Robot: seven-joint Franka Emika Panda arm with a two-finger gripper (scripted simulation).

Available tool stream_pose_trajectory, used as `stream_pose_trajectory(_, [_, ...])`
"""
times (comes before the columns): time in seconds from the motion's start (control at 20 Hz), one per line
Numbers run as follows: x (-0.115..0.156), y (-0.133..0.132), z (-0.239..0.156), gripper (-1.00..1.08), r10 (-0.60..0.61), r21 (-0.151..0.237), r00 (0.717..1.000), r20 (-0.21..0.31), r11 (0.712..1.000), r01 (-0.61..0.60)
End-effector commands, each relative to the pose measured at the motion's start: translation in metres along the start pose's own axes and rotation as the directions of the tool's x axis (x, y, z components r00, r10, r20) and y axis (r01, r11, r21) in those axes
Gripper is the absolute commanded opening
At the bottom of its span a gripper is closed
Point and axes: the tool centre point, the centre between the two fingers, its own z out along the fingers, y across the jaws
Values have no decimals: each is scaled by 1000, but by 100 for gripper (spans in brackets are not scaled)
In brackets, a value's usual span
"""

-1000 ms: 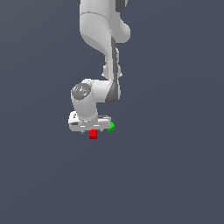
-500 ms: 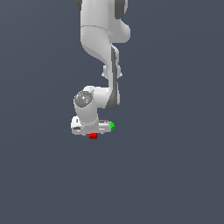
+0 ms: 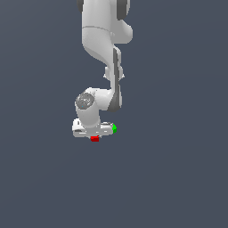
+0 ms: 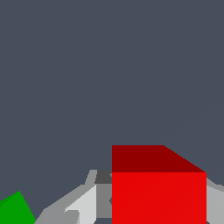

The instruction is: Stack the red cube on top of the green cube.

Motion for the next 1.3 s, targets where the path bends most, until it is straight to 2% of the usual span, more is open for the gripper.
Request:
stream_pose_trajectory(0.0, [0, 0, 0, -100, -1, 0, 1000, 0, 1000, 1])
stream_pose_trajectory(0.4, [-1, 0, -15, -100, 0, 0, 1000, 0, 1000, 0])
stream_pose_trajectory(0.9, [-1, 0, -78, -100, 0, 0, 1000, 0, 1000, 0])
stream_pose_trajectory(1.25, [0, 0, -99, -100, 0, 0, 1000, 0, 1000, 0])
